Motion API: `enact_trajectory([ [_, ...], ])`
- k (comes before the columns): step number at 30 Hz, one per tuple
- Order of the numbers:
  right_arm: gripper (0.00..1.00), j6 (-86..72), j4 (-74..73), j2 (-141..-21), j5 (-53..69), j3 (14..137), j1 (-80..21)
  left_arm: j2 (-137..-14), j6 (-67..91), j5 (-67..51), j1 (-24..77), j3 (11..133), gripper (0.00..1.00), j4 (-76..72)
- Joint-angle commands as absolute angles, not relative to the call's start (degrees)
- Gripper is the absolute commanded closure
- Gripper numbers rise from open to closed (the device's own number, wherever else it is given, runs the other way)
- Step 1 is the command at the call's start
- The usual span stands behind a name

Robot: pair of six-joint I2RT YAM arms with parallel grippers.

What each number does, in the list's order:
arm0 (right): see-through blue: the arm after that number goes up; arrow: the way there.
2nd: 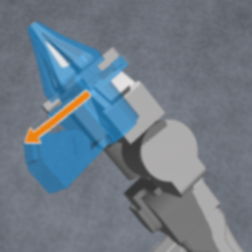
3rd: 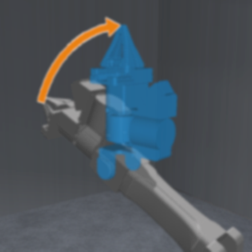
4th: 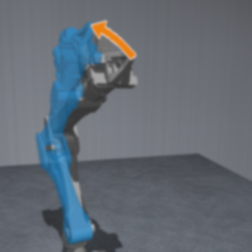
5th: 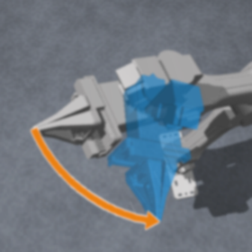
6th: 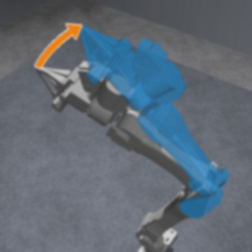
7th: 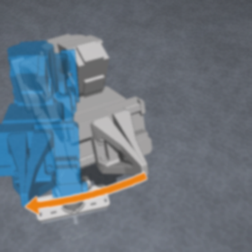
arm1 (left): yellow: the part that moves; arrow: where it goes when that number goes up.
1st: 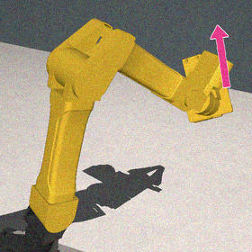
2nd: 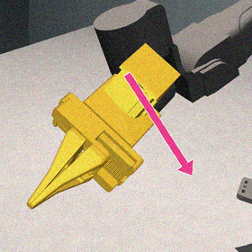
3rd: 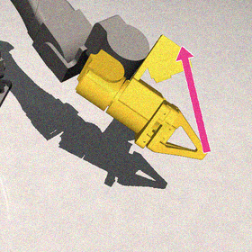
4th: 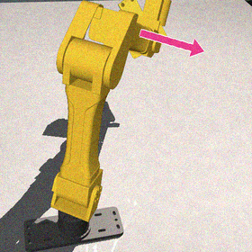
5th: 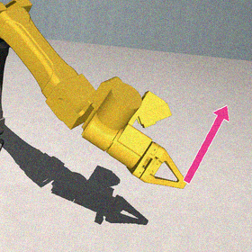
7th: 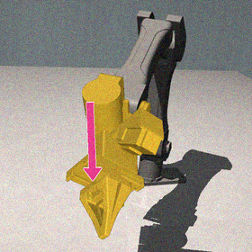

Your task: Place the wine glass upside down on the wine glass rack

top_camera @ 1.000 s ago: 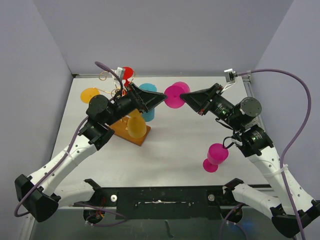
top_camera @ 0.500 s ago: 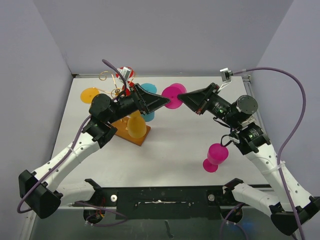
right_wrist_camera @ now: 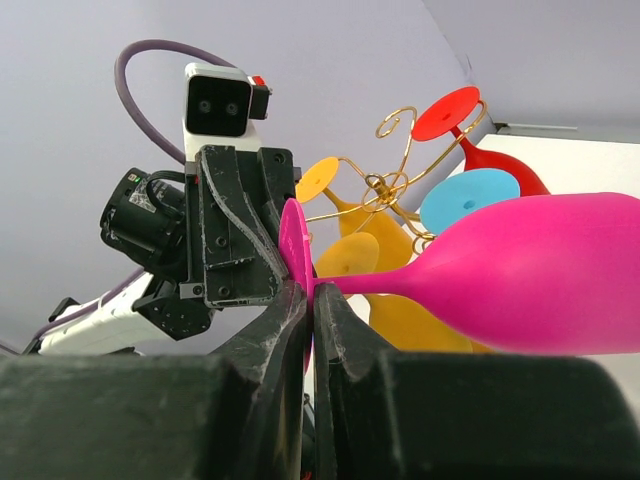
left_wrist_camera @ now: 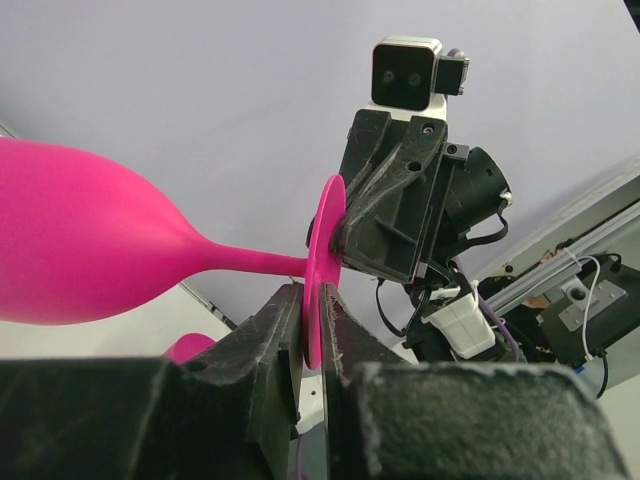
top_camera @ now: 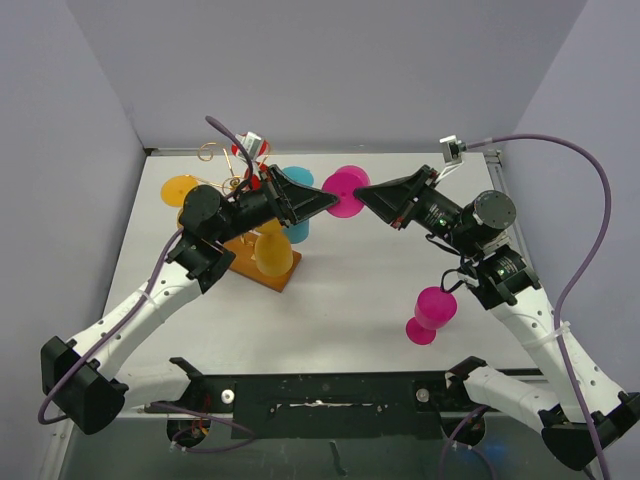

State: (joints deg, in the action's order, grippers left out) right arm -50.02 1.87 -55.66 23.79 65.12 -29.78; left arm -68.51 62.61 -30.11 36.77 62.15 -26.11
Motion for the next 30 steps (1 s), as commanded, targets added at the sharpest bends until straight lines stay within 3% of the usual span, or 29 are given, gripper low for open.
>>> enact_trajectory([
  [1, 0.96, -49.70, 3.63, -55.24, 23.69, 66.34, -30.11, -68.02, 63.03, -31.98, 36.42, 64.95, 0.92, -30.18],
  [13, 0.92, -49.61, 3.11, -54.80, 23.16, 67.10, -30.09, -68.90, 62.23, -30.74, 36.16, 68.21, 1.00, -26.29],
  [17, 0.75, -49.40, 2.05, -54.56, 22.52, 67.94, -30.06, -69.31, 62.13, -30.41, 35.74, 69.95, 1.00, -25.08],
  [20, 0.47, -49.42, 0.89, -53.83, 20.08, 68.20, -29.99, -69.71, 62.14, -30.38, 35.07, 71.66, 1.00, -24.58],
  [22, 0.37, -49.32, 0.37, -53.07, 18.48, 68.20, -29.97, -70.22, 62.05, -30.63, 34.17, 73.34, 1.00, -24.22],
  [30, 0.29, -48.05, 0.26, -49.72, 14.97, 66.88, -29.97, -73.57, 60.41, -31.81, 28.64, 82.95, 1.00, -22.09],
])
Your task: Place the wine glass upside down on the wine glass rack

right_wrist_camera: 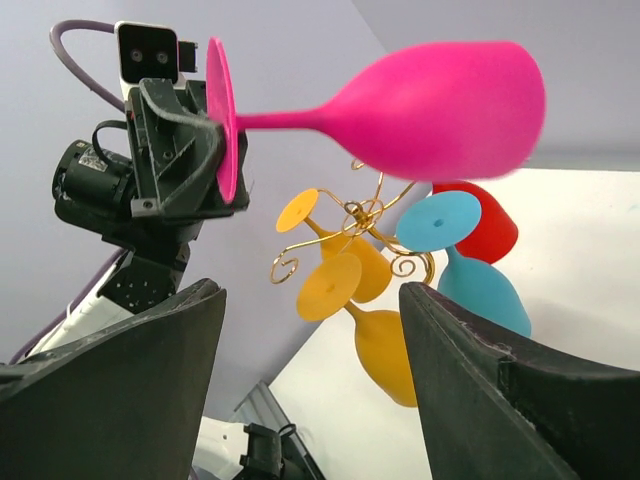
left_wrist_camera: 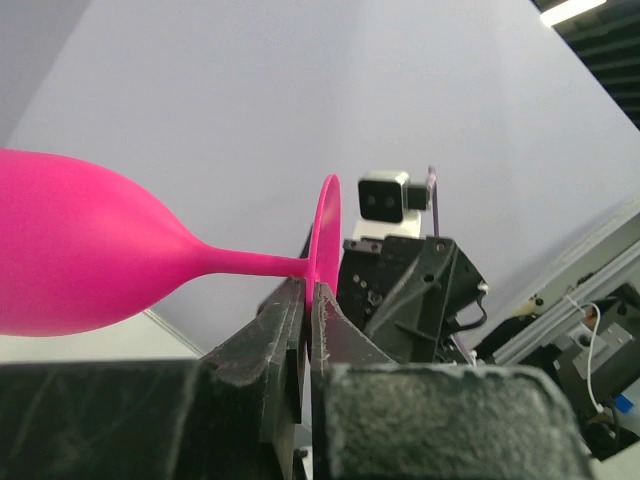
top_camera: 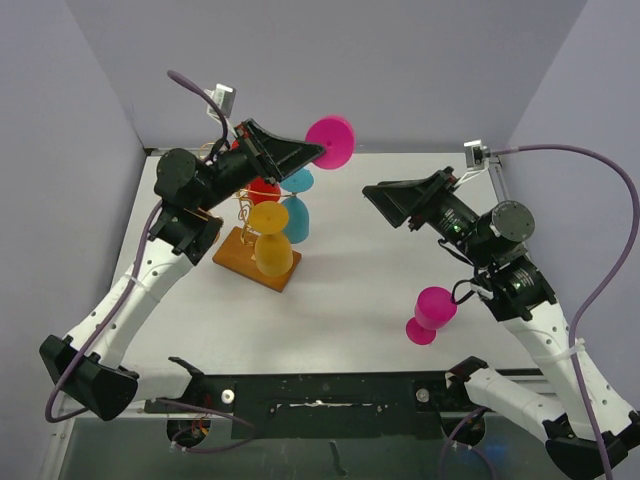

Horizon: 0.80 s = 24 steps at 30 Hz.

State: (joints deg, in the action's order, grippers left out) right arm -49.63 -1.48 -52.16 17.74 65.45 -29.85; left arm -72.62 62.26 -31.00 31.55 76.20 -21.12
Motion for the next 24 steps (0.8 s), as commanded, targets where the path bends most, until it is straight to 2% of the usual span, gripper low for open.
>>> enact_trajectory([
  [1, 0.29, -47.91, 0.26, -49.41, 14.68, 66.66, -29.89, -73.98, 60.37, -31.88, 27.46, 84.09, 1.00, -21.99],
  [9, 0.28, -45.70, -0.85, -47.96, 13.13, 65.75, -29.80, -75.55, 60.91, -33.13, 15.12, 89.54, 1.00, -21.42],
  [17, 0.27, -44.67, -1.64, -47.81, 12.62, 65.00, -29.81, -71.50, 60.35, -31.90, -1.49, 85.92, 1.00, -17.42],
  [21, 0.27, -44.74, -1.78, -47.97, 12.48, 64.61, -29.77, -69.25, 54.91, -28.73, -7.79, 84.83, 1.00, -10.78],
  [24, 0.27, -44.99, -2.14, -47.87, 12.20, 64.27, -29.72, -68.19, 48.63, -23.00, -8.34, 85.28, 1.00, -2.08],
])
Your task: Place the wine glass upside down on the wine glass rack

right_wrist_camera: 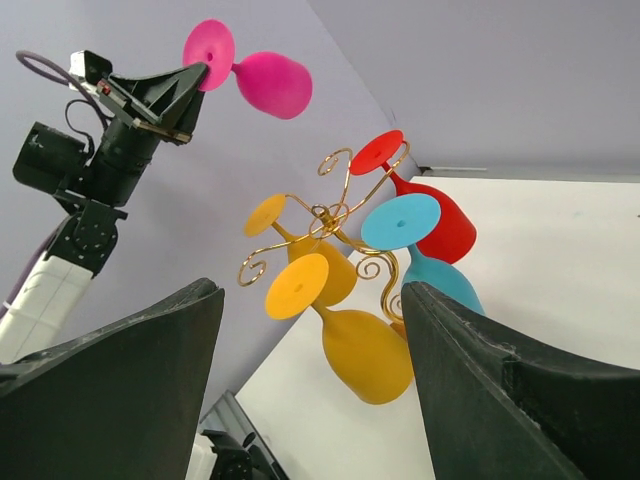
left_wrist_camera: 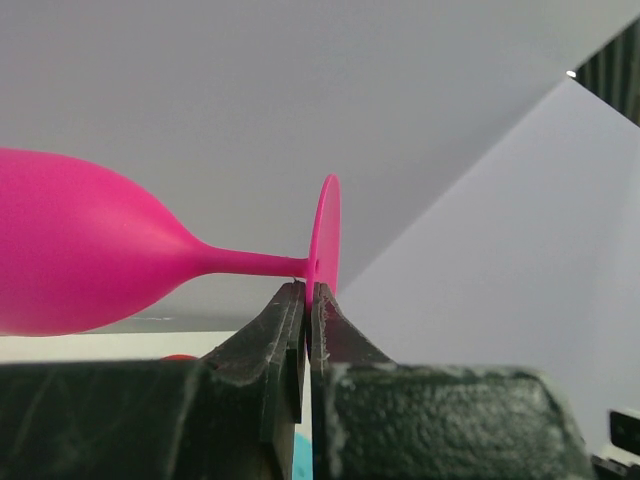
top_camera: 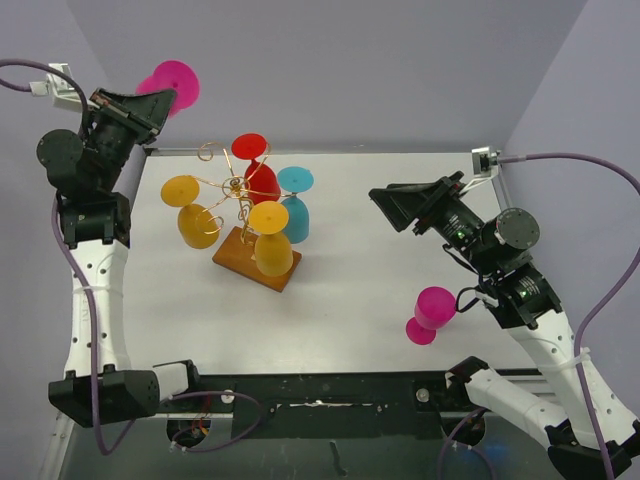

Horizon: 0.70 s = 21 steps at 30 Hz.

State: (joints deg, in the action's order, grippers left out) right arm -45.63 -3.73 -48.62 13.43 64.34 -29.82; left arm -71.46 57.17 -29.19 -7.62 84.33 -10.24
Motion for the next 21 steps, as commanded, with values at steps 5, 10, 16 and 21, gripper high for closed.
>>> enact_trajectory([
  [5, 0.27, -45.25, -2.51, -47.78, 11.70, 63.98, -29.72, -66.30, 44.87, -10.93, -8.35, 83.27, 1.00, 7.93],
  [10, 0.27, -45.44, -2.99, -48.16, 11.45, 64.07, -29.71, -65.66, 45.46, -12.56, -8.34, 79.49, 1.00, 10.01],
  [16, 0.27, -45.70, -3.34, -48.21, 11.25, 63.73, -29.69, -65.70, 47.69, -18.61, -8.30, 76.63, 1.00, 10.58],
  [21, 0.27, -45.64, -3.67, -48.15, 10.77, 63.56, -29.67, -64.92, 48.02, -20.63, -8.35, 75.75, 1.00, 12.42],
])
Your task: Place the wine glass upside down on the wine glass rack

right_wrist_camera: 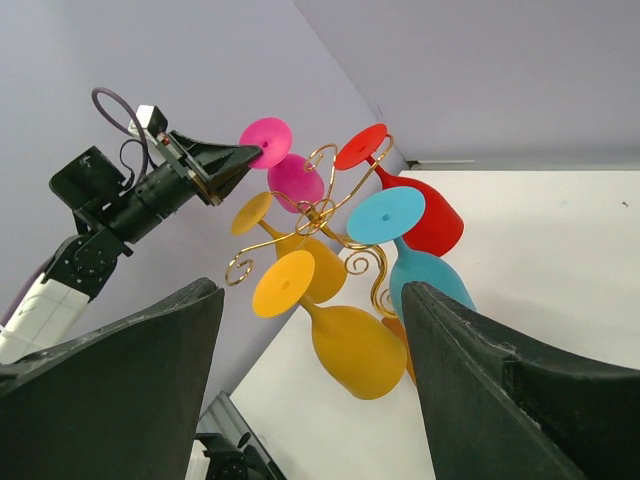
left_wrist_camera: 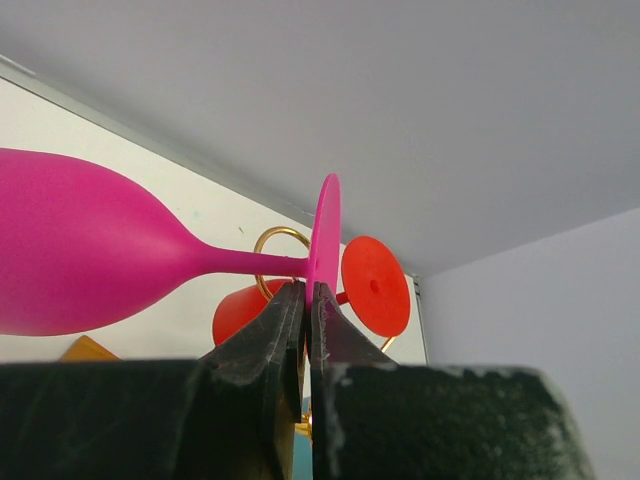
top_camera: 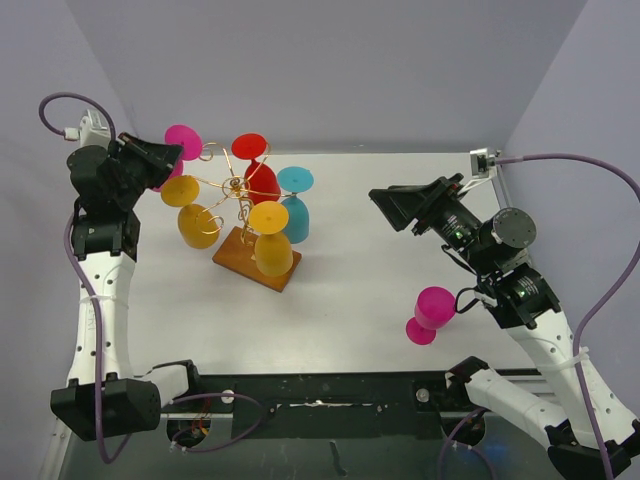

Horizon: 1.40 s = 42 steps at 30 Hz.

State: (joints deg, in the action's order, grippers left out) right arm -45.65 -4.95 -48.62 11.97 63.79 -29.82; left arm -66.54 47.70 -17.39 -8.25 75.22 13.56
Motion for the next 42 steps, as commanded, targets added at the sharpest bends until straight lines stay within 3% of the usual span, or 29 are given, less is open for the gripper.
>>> enact_trajectory([
  [1, 0.27, -45.62, -3.68, -48.21, 10.73, 63.47, -29.69, -64.79, 48.18, -21.18, -8.35, 75.45, 1.00, 12.47],
  [10, 0.27, -45.53, -3.87, -48.58, 10.68, 63.55, -29.64, -64.54, 50.93, -22.19, -8.26, 75.19, 1.00, 14.83],
  [21, 0.27, -45.87, -3.81, -48.95, 10.68, 63.52, -29.65, -67.62, 58.40, -35.36, -8.35, 73.23, 1.00, 8.32],
  [42, 0.27, -45.66, -2.42, -48.54, 10.63, 62.72, -29.54, -73.50, 61.88, -40.28, -8.35, 76.57, 1.00, 3.28],
])
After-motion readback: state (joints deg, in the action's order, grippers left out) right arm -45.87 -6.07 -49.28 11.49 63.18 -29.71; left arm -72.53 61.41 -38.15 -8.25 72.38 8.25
